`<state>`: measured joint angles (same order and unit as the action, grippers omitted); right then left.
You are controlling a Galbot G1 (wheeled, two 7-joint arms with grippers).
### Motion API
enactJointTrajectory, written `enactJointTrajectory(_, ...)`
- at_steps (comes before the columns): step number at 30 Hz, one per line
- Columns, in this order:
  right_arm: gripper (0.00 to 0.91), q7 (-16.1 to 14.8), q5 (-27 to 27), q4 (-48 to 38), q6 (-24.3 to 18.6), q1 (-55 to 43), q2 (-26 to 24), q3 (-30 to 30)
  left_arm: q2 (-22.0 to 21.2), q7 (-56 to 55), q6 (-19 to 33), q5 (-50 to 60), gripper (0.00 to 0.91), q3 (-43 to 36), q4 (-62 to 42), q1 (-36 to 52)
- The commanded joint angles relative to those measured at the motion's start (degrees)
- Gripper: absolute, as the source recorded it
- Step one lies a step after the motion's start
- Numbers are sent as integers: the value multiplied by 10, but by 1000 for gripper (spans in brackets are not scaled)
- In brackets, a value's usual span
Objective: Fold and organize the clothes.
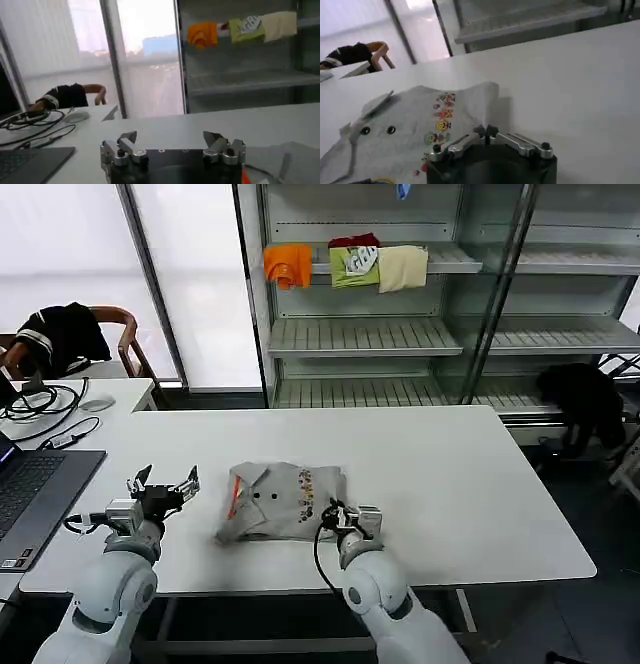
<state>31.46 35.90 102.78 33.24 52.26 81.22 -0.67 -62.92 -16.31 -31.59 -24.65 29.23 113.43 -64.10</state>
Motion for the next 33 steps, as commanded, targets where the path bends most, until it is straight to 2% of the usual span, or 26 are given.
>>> enactJointTrajectory(1,0,-40,-6,0,0,-11,-81,-40,-5,0,0,4,907,-1,-1,-1)
enactJointTrajectory(8,0,-56,-24,-8,0,-5,-111,-64,-16,-2,0,11,907,-11,0,1)
enactJointTrajectory(9,151,-60,-30,-7,0,0,-114,-66,-17,-3,0,11,907,-13,0,1)
enactJointTrajectory(10,574,-64,-39,-6,0,3,-116,-66,-18,-4,-1,11,907,-14,1,0)
enactJointTrajectory(11,907,-66,-48,-5,0,5,-116,-68,-18,-4,-1,11,907,-15,2,0)
enactJointTrajectory(14,907,-73,-80,4,-1,11,-113,-79,-19,-5,-2,11,907,-16,4,-1)
enactJointTrajectory(15,907,-85,-113,17,-3,16,-110,-89,-19,-5,-2,11,907,-15,5,-3)
enactJointTrajectory(19,907,-98,-146,72,-3,26,-111,-105,-18,-4,-2,11,907,-13,9,-6)
enactJointTrajectory(25,907,-106,-158,139,-3,53,-99,-70,-25,-4,-2,10,907,-18,16,-11)
enactJointTrajectory(29,907,-86,-131,137,-1,62,-70,-30,-27,-4,-2,10,907,-20,14,-13)
enactJointTrajectory(33,907,-67,-153,121,-1,68,-57,11,-27,-4,-2,8,907,-18,18,-17)
